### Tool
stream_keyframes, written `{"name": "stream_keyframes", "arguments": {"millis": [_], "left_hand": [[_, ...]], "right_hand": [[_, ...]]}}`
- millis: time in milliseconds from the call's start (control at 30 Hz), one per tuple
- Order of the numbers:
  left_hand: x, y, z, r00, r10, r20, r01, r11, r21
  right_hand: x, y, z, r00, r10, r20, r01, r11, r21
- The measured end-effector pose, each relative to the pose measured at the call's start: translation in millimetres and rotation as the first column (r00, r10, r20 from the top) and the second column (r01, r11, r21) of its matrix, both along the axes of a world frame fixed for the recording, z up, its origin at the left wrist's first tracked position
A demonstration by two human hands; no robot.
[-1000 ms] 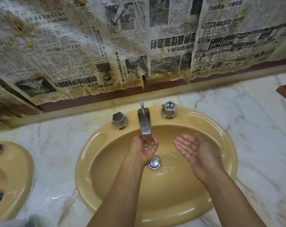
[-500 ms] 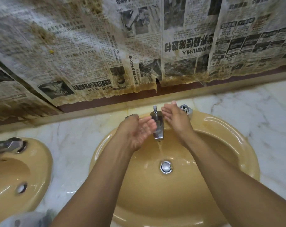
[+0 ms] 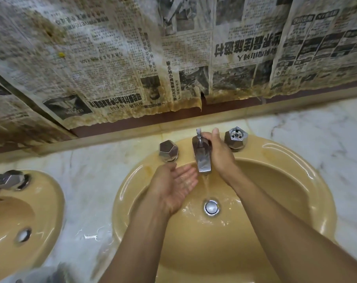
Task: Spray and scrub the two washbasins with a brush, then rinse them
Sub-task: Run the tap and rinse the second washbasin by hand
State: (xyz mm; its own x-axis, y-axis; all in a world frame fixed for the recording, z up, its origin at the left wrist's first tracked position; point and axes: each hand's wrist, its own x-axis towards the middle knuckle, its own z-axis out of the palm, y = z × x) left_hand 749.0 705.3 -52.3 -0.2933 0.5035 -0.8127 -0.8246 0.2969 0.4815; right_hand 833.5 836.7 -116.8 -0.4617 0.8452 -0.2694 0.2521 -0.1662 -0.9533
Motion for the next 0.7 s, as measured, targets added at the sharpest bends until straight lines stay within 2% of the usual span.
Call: {"name": "stream_keyframes", "arguments": {"millis": [133, 267, 367, 467, 533, 700], "left_hand": [[17.0, 4.3, -13.7, 0.989, 0.025, 0.148, -0.026, 1.000, 0.006], [30.0, 17.2, -26.3, 0.966, 0.066, 0.250, -0.066, 0.998, -0.007], [34.0, 27.1, -32.2, 0.949, 0.061, 0.309, -0.055, 0.998, -0.028], [30.8, 33.8, -30.6, 0.955, 0.054, 0.290, -0.044, 0.998, -0.041], [26.1, 33.8, -27.7, 0.969, 0.026, 0.246, -0.013, 0.998, -0.054], [15.6, 21.8, -27.5, 0.990, -0.010, 0.137, 0.028, 0.991, -0.128]], "right_hand": [[-17.6, 23.9, 18.1, 0.980, 0.104, 0.167, -0.102, 0.995, -0.022], [-27.8, 40.6, 22.8, 0.975, 0.217, 0.053, -0.214, 0.976, -0.047], [-18.1, 29.1, 10.6, 0.988, 0.156, -0.003, -0.156, 0.987, -0.038], [3.1, 5.1, -1.4, 0.998, 0.010, -0.063, -0.012, 1.000, -0.025], [14.7, -6.5, -11.7, 0.972, -0.077, -0.221, 0.059, 0.995, -0.085], [28.2, -3.5, -15.4, 0.953, -0.066, -0.295, 0.013, 0.984, -0.177]]}}
